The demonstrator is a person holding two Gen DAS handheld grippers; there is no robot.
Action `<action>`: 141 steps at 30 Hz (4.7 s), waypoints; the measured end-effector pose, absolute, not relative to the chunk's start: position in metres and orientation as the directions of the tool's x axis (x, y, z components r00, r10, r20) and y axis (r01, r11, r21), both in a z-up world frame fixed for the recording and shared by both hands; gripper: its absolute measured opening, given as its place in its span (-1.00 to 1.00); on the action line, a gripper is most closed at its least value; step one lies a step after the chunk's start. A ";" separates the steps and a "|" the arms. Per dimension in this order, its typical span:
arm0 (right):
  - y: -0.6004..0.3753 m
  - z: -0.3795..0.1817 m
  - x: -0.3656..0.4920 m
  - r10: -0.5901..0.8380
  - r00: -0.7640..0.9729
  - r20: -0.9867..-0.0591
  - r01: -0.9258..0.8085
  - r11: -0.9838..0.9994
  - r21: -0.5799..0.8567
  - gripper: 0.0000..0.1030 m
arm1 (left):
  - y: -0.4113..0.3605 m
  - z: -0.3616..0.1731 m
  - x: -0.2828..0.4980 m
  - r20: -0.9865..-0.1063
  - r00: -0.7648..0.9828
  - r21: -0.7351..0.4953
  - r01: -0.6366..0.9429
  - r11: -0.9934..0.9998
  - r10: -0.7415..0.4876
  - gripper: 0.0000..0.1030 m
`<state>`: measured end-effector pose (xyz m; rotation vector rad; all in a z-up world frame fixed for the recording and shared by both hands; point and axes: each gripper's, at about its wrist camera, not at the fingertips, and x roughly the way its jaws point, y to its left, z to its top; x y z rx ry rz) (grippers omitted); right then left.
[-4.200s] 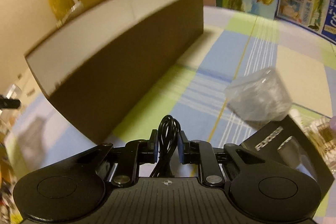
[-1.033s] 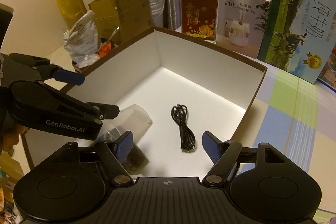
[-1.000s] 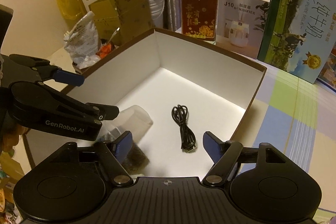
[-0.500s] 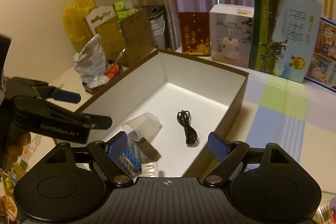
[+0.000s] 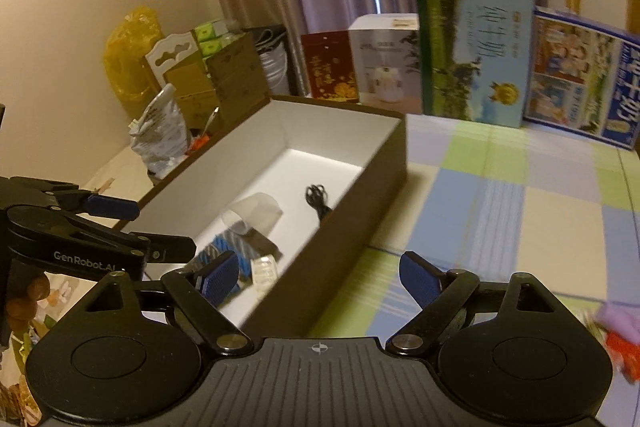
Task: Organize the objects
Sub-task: 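Lower cable into box with right tool while left tool lowers cup in, then move right tool toward black FLYCO box while left tool moves toward clear plastic case, then grasp black FLYCO box with right tool while left tool grasps clear plastic case, then carry FLYCO box with right tool while left tool carries clear case to brown box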
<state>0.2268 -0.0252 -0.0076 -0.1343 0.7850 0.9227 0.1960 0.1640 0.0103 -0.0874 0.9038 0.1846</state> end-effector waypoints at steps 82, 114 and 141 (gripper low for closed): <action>-0.201 -0.130 0.241 0.396 0.325 -0.859 -0.744 0.668 0.027 0.66 | -0.021 -0.068 0.245 -0.894 0.448 -0.019 -0.036 0.999 -0.001 0.71; -0.323 -0.098 0.268 0.226 0.470 -0.853 -0.349 0.935 0.055 0.52 | -0.071 -0.114 0.366 -0.881 0.429 -0.009 0.409 0.912 -0.201 0.90; -0.284 -0.075 0.274 0.299 0.477 -0.827 -0.441 0.895 0.069 0.52 | -0.044 -0.065 0.330 -0.806 0.556 -0.007 0.337 0.941 -0.205 0.63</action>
